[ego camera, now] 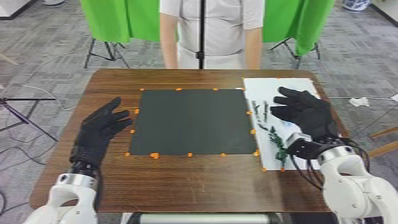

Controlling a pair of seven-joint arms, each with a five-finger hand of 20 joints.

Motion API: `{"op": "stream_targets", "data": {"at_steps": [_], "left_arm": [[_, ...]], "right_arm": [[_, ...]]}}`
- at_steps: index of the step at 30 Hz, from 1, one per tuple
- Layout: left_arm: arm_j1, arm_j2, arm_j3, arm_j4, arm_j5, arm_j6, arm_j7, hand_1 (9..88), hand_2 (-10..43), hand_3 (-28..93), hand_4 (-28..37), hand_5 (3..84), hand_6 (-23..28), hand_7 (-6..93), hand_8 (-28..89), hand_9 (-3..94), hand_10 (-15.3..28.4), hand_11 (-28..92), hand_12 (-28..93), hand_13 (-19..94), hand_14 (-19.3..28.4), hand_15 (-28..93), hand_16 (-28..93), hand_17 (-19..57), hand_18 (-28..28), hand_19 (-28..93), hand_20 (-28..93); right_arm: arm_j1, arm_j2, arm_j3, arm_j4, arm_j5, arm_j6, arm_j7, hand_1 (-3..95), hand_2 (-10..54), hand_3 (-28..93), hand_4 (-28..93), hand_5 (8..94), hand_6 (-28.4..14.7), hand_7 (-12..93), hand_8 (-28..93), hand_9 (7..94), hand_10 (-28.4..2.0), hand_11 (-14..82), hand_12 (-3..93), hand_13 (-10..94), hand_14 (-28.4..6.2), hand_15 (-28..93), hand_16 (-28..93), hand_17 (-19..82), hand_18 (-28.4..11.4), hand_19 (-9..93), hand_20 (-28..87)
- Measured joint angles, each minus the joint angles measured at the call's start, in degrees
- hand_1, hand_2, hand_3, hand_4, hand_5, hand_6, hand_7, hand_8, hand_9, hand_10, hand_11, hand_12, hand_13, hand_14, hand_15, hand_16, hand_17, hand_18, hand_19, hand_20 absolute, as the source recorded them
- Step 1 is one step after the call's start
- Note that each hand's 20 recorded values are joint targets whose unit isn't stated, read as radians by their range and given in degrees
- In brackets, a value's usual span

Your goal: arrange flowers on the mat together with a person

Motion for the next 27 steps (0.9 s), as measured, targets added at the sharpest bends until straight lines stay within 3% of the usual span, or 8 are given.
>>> {"op": "stream_targets", "data": {"at_steps": [21,27], "left_arm": [[-0.2,0.21,-0.20,-0.32,-0.08,0.11,0.08,26.8,7.6,77,-24.6,40.0,7.4,11.6,-8,40.0,19.6,28,10,31,27.9,55,-9,-5.6,27.7,56,22],[-0.2,0.81,-0.02,-0.45,-0.25,0.21,0.41,26.7,7.5,77,-24.3,40.0,7.4,11.7,-8,40.0,19.7,28,10,31,27.9,55,-9,-5.6,27.6,56,22]], "right_arm": [[0.3,0.1,-0.1,-0.1,0.1,0.1,0.1,12.5,14.7,85,-26,52.4,-1.2,19,-13,50.2,-16.7,12.6,13.0,42,-19.3,35,12,11,-25.1,57,14],[0.3,0.1,-0.1,-0.1,0.1,0.1,0.1,12.5,14.7,85,-26,52.4,-1.2,19,-13,50.2,-16.6,12.6,13.1,42,-19.2,36,13,11,-25.1,57,14]]}}
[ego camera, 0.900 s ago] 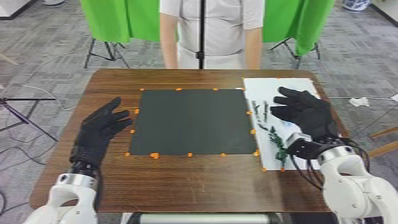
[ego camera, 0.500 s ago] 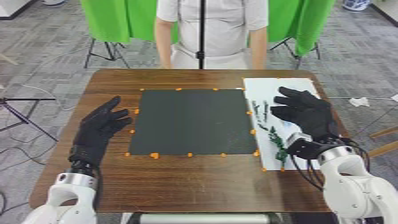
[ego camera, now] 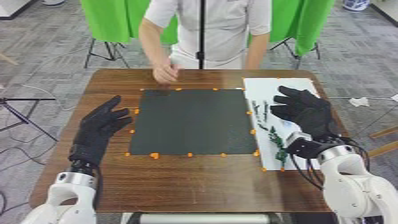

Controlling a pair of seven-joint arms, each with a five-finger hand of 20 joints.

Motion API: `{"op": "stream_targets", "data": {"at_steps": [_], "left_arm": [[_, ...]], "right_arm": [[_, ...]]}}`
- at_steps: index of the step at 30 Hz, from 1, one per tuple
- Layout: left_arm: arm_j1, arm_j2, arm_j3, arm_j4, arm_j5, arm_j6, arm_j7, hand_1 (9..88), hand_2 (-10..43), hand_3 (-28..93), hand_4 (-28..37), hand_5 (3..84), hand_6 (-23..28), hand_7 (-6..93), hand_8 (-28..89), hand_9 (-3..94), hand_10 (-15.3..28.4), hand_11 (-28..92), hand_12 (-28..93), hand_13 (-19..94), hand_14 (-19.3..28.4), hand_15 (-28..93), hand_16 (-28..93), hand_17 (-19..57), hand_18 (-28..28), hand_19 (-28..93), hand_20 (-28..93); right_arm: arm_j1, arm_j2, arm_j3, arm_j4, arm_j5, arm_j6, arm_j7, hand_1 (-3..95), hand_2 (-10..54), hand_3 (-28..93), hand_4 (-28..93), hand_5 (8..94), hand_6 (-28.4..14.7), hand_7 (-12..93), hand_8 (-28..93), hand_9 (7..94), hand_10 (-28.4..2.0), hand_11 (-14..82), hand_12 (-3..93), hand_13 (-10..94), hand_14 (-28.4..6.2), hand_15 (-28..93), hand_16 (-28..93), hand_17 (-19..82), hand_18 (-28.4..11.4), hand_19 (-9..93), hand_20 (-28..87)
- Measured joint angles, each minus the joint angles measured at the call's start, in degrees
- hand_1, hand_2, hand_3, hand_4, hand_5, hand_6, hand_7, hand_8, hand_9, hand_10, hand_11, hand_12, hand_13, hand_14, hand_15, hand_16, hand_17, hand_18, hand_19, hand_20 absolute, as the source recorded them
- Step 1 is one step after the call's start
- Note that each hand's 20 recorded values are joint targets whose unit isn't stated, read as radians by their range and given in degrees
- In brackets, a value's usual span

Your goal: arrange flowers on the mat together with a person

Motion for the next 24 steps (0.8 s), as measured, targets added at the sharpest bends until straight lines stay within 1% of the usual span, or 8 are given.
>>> {"op": "stream_targets", "data": {"at_steps": [5,24], "left_arm": [[0.1,0.32,0.05,-0.16,-0.12,0.07,0.39,26.6,7.4,77,-24.3,40.1,7.4,11.7,-8,40.0,19.8,28,9,31,28.0,55,-9,-5.6,27.5,57,22],[0.5,0.21,-0.01,-0.34,-0.05,0.05,0.00,26.7,7.2,77,-24.4,40.1,7.5,11.6,-8,40.0,19.7,28,10,31,28.0,55,-9,-5.6,27.3,56,22]], "right_arm": [[-0.1,0.0,0.1,0.0,0.0,0.1,0.0,12.5,14.8,85,-26,52.5,-1.2,19,-13,50.2,-16.7,12.6,13.0,41,-19.2,35,13,11,-25.0,57,14],[-0.4,0.0,0.1,0.0,0.0,0.1,0.5,12.4,14.8,85,-26,52.4,-1.2,19,-13,50.0,-16.6,12.5,13.1,41,-19.3,35,13,11,-25.0,57,14]]}}
